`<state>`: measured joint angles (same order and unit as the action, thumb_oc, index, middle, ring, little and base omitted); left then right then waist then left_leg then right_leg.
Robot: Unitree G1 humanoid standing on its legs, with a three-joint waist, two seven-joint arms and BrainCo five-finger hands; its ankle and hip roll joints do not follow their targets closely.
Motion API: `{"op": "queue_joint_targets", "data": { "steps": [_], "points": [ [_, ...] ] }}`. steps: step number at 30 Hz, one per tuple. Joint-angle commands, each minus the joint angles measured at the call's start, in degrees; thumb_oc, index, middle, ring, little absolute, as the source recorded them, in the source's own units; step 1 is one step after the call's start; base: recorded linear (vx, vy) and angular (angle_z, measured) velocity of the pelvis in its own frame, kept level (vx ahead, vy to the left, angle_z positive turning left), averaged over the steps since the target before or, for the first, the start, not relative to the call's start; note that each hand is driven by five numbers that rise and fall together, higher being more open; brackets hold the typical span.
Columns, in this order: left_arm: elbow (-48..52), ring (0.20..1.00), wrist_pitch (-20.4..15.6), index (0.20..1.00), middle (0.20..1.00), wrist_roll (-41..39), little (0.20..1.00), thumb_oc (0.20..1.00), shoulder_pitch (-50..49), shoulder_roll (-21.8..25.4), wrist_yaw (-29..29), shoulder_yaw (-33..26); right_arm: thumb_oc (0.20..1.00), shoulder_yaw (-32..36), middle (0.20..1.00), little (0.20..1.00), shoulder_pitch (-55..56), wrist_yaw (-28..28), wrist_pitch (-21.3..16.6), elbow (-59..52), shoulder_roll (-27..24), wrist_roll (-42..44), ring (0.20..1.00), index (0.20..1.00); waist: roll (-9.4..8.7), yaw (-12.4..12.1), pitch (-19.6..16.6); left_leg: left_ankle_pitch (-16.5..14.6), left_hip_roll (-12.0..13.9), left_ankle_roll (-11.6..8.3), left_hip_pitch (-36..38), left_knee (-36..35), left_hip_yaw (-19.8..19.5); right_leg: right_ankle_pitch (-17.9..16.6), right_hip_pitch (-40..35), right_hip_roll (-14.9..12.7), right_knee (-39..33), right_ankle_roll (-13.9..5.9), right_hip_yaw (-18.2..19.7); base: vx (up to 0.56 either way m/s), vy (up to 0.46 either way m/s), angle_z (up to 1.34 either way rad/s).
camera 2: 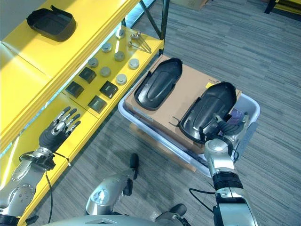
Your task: Move parts from the plastic box to the shelf.
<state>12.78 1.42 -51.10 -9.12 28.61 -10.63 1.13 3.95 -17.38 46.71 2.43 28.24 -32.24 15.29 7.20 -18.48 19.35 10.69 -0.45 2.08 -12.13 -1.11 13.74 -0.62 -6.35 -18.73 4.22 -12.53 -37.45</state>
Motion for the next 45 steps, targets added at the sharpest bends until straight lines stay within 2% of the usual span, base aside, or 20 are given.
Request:
{"op": "queue_joint_targets", "data": {
  "steps": [1,8,15,22,39,45],
  "points": [
    [3.19,1.000,-4.15,1.000,1.000,-2.51,1.000,1.000,2.43,1.26,-1.14,-1.96,1.000,1.67,1.000,1.000,-2.68,1.72,-3.42,-1.87,-5.94,-2.32,1.000,1.000,0.02,-0.34,-0.10,-9.44,3.06,-3.90,1.29,5.13,-2.03,1.79,6.28,0.09,3.69,1.24,2.73,0.00,-0.015,0.04],
    [3.06,1.000,-3.62,1.000,1.000,-2.00,1.000,1.000,2.28,1.17,-1.40,-2.06,1.000,1.67,1.000,1.000,-3.22,-1.08,-2.89,-1.16,-6.49,-0.44,1.000,1.000,-0.09,-0.45,0.26,-9.66,2.91,-3.61,1.81,4.81,-2.23,1.86,6.91,-0.13,4.19,0.85,2.98,0.01,-0.001,0.04],
    [1.43,1.000,-4.60,1.000,1.000,-1.41,1.000,1.000,3.24,0.58,-1.77,-0.91,1.000,0.22,1.000,1.000,-3.34,-2.85,-0.50,-0.71,-4.23,1.21,1.000,1.000,0.07,-0.07,1.07,-9.80,2.58,-3.34,2.15,4.37,-2.34,1.86,7.77,-0.21,4.53,0.64,3.53,0.00,0.000,0.00],
    [0.34,1.000,-5.50,1.000,1.000,-0.77,1.000,1.000,4.30,-0.18,-1.58,0.28,1.000,-1.33,1.000,1.000,-2.93,-3.68,0.11,1.53,-2.44,2.74,1.000,1.000,0.35,0.25,2.09,-9.84,2.41,-3.19,1.61,4.61,-2.37,1.94,8.84,-0.43,5.06,0.65,4.06,0.00,0.003,0.00],
    [-2.31,1.000,-8.57,1.000,1.000,-0.52,1.000,1.000,7.24,-1.27,-1.38,2.67,1.000,-3.45,1.000,1.000,-5.33,-4.96,-2.91,7.17,-1.16,5.78,1.000,1.000,0.85,0.85,5.68,-9.73,2.36,-2.94,-2.71,7.21,-2.18,2.56,14.49,-1.33,8.80,1.15,5.48,-0.03,0.001,0.00],
    [-2.68,1.000,-9.14,1.000,1.000,-0.22,1.000,1.000,7.70,-1.32,-1.23,3.00,1.000,-3.14,1.000,1.000,-5.90,-6.21,-3.68,7.46,-0.71,9.49,1.000,1.000,0.78,1.05,6.39,-10.00,2.27,-2.74,-3.59,8.22,-2.16,2.82,15.79,-1.52,10.02,1.28,6.09,0.00,0.000,0.00]
  ]
}}
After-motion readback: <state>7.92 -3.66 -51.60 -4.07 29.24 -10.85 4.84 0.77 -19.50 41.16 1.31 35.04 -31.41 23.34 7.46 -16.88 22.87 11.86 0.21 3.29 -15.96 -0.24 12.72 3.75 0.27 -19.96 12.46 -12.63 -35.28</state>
